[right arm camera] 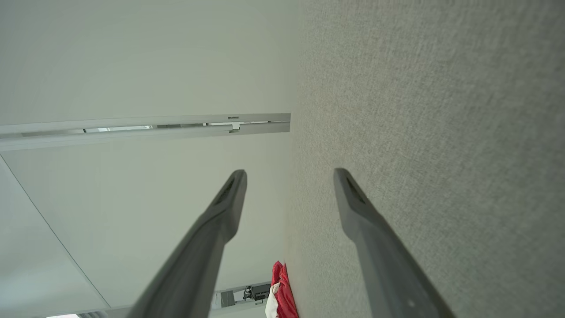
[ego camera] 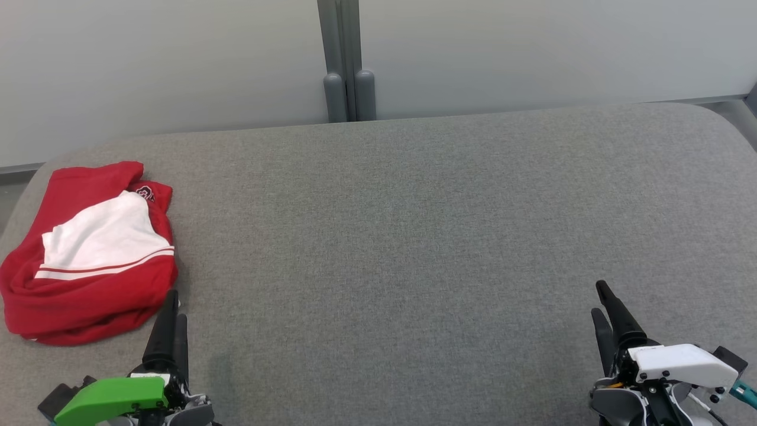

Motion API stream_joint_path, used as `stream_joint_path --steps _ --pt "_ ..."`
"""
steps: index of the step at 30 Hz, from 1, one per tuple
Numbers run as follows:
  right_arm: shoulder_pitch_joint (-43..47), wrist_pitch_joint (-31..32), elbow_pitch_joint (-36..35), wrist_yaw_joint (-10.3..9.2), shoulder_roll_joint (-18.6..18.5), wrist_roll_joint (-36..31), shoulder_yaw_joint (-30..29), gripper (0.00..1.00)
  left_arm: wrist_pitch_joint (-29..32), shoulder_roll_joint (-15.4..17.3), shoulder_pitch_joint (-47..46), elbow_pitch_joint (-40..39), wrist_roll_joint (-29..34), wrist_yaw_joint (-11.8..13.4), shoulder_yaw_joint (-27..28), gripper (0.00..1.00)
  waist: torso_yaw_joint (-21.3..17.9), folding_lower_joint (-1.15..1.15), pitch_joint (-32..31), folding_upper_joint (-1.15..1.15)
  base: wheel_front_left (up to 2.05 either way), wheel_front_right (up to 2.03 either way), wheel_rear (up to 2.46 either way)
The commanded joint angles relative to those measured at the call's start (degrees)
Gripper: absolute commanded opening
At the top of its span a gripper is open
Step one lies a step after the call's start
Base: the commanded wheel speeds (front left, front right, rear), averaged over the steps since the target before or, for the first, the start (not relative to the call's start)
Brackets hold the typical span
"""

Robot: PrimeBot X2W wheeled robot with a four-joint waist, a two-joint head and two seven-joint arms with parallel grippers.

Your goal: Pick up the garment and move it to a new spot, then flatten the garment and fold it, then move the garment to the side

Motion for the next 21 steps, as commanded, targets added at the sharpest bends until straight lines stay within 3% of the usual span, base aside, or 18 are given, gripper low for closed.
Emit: stream_joint_path --steps 1,21 --pt "-0.7 -0.8 -1.2 0.02 -0.3 -2.3 0.3 1.0 -0.9 0.9 -0.3 -1.4 2.0 -0.1 -0.8 1.0 0.0 0.0 0.0 0.0 0.0 0.0 0.0" --pt "0.1 -5.6 -6.2 0.03 -0.5 -32.4 4.4 1.0 -6.0 0.3 1.2 -7.8 33.9 -0.1 -1.9 1.0 0.2 0.0 0.0 0.0 0.0 0.0 0.0"
